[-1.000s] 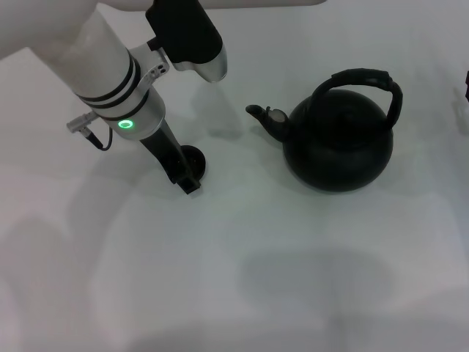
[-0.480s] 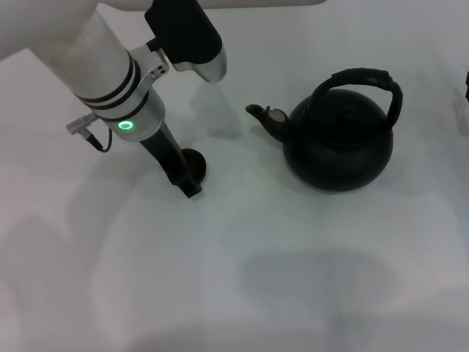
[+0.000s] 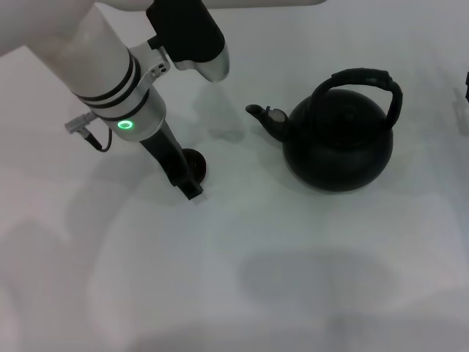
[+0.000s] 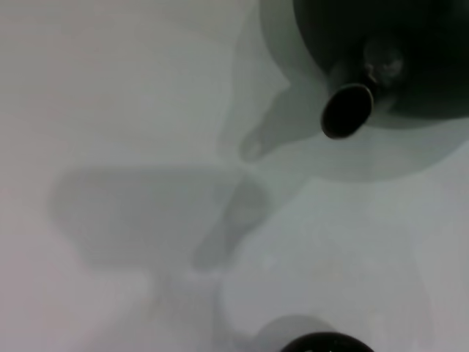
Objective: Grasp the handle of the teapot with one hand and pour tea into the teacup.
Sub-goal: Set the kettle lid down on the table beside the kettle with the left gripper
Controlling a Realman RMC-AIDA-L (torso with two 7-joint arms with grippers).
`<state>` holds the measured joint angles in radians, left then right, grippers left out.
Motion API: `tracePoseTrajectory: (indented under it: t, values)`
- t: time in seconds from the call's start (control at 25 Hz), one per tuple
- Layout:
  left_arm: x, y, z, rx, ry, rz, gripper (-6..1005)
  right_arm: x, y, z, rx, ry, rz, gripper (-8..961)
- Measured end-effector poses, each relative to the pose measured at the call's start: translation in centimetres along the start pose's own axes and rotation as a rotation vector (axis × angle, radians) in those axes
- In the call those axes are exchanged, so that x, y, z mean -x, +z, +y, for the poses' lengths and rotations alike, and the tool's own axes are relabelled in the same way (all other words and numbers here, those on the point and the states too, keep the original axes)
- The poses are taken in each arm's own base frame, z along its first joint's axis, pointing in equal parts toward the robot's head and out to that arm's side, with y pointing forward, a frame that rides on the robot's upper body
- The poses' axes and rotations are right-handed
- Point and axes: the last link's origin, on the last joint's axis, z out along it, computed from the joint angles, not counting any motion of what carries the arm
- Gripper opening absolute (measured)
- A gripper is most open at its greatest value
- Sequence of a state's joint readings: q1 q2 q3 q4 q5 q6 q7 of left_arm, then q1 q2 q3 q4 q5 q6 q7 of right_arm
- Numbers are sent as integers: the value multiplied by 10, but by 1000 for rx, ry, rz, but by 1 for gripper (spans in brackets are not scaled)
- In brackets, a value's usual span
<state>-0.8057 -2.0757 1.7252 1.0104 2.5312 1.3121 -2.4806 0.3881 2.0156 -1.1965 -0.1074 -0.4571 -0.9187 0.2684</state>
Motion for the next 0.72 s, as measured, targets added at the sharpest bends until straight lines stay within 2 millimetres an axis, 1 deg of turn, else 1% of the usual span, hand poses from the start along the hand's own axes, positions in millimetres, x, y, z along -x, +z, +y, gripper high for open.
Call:
tracePoseTrajectory:
  t: [0.52,0.72]
  values:
    - [8,-14,3,-44,-12,-8,847,-2,-1,0,-2,1,5,416]
    - [11,-23,7,-72,-8,-2,847,-2,-1,0,-2,1,6,416]
